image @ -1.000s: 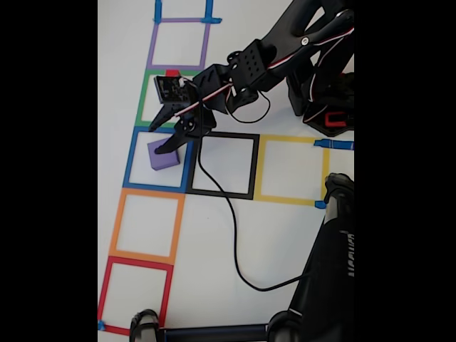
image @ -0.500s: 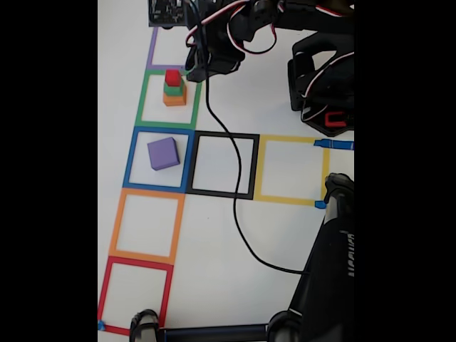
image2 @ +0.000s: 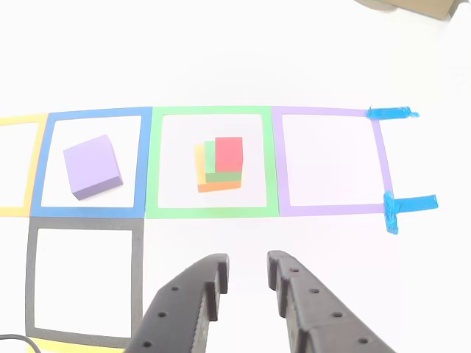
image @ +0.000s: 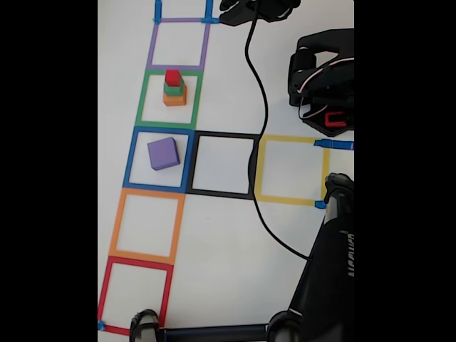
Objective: Tower of hanoi
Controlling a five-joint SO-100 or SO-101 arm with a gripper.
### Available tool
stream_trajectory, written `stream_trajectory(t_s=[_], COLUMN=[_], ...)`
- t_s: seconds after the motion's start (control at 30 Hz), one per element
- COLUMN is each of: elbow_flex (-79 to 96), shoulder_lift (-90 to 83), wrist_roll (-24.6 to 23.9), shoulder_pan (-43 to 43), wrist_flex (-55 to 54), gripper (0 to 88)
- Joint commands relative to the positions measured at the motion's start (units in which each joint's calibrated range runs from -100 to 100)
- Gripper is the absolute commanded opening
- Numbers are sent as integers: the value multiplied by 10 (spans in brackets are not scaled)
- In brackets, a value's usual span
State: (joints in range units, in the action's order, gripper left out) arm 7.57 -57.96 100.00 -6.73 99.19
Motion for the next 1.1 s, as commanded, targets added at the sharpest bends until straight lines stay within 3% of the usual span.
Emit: stream_trajectory(t_s=[0.0,0.37,0.5,0.6,1.07], elbow_flex=[48,497,612,656,726], shoulder_lift=[-11,-92,-80,-61,77], wrist_roll=[0,0,0,0,0], shoulder_pan=[-17,-66,-86,-92,-28], wrist_flex=[-26,-450,-602,-673,-938], gripper=[12,25,114,174,213])
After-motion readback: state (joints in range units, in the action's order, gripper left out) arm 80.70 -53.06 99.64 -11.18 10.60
